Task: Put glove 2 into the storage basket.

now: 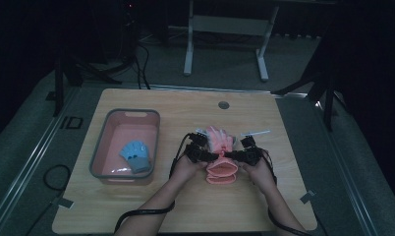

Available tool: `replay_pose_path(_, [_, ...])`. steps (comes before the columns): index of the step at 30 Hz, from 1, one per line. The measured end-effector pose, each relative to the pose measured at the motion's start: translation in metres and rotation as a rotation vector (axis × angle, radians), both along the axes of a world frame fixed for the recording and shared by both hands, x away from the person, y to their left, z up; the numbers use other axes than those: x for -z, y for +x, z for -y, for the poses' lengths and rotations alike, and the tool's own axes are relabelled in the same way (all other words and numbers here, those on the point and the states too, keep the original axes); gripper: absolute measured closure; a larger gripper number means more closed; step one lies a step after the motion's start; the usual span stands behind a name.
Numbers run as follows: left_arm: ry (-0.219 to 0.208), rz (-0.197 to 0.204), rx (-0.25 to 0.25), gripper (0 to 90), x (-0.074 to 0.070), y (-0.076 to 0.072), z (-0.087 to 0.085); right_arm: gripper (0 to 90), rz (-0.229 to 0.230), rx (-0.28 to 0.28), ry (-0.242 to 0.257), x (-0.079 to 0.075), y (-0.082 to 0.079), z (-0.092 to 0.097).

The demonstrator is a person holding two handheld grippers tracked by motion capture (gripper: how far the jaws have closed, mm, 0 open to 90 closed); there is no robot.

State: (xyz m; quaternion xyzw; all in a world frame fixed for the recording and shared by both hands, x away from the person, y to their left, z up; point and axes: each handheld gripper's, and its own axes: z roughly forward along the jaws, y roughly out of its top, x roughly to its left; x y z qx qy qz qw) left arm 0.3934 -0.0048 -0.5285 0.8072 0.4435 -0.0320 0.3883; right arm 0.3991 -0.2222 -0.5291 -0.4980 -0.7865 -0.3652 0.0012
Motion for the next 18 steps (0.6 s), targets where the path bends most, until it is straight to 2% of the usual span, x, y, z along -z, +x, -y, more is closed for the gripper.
replay_pose_path(3, [0.007,0.002,0.007,69.4,-0.007,-0.001,0.0,77.8,0.0,0.019,0.034,-0.003,-0.003,0.002])
replay_pose_path(9, [0.002,0.013,0.021,70.4,-0.024,-0.002,-0.007,78.4,0.051,0.019,0.024,-0.019,-0.009,-0.003])
replay_pose_path(18, [0.027,0.077,0.021,70.4,-0.061,-0.01,-0.025,78.3,0.111,0.001,0.037,-0.052,-0.014,-0.02])
